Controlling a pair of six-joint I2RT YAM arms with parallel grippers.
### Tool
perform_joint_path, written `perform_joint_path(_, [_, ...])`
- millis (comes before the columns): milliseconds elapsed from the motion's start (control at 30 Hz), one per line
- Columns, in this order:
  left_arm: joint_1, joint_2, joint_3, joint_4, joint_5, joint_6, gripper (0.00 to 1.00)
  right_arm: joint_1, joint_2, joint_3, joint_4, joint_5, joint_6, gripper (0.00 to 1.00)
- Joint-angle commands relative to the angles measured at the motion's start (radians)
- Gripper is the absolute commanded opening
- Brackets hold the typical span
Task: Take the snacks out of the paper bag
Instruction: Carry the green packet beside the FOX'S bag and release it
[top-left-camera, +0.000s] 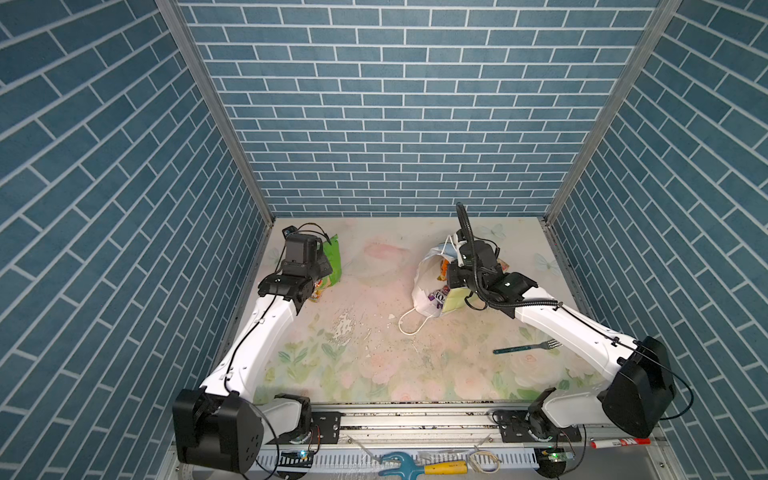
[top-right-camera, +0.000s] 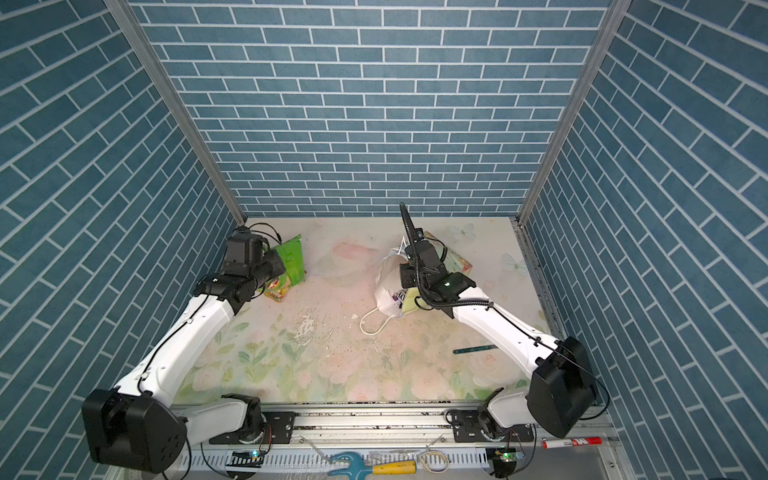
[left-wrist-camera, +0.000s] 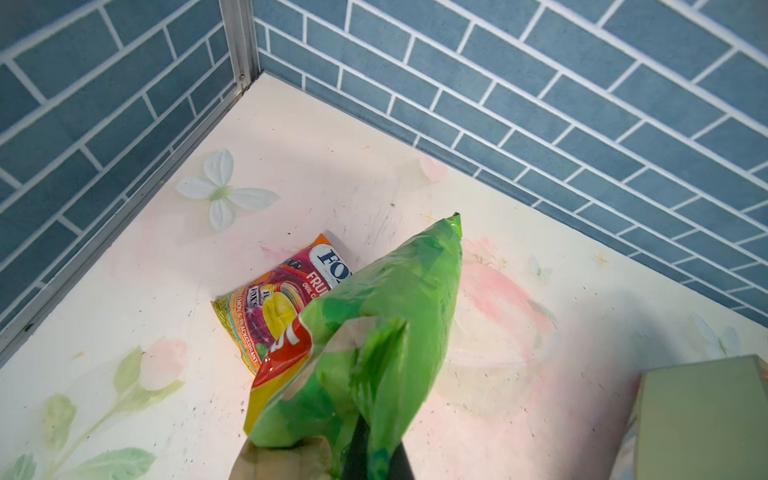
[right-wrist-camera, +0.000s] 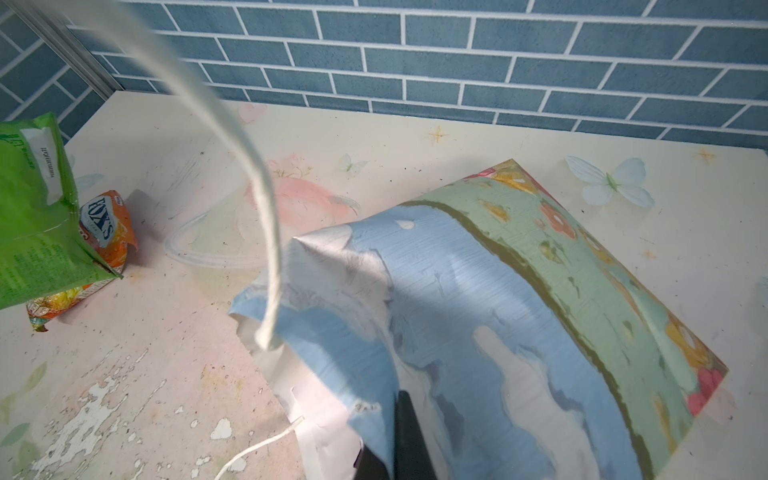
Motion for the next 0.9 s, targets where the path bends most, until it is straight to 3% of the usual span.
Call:
perform_joint_path(0, [0.023,0.058,0.021,0.062,0.017,-0.014,0.0,-0.002,-0.005,-0.008,0.018,-0.009,-0.009,0.0])
perform_joint_path(233, [0.024,0.244,0.103,0.07,-0.01,0.008,0.0,-0.003,-0.011,-0.018,0.026,-0.012,-0.001,0.0])
perform_joint_path(567, [0.024,0.355,0.166,0.094,-0.088,0.072,0.0,-0.003,-0.019,-0.01,0.018,-0.031,0.013,0.0])
perform_joint_path(600, [0.024,0.361,0.175,0.09,-0.084,0.08,0.05,-0.002,-0.019,-0.008,0.017,-0.032,0.015,0.0])
perform_joint_path(767, [0.024,0.354,0.193,0.052,-0.025,0.086,0.71,-0.003,-0.009,0.008,-0.005,-0.029,0.019,0.0])
perform_joint_path(867, [0.018,0.296,0.158,0.06,-0.005,0.078,0.88,-0.003,-0.006,0.014,-0.014,-0.03,0.021,0.0])
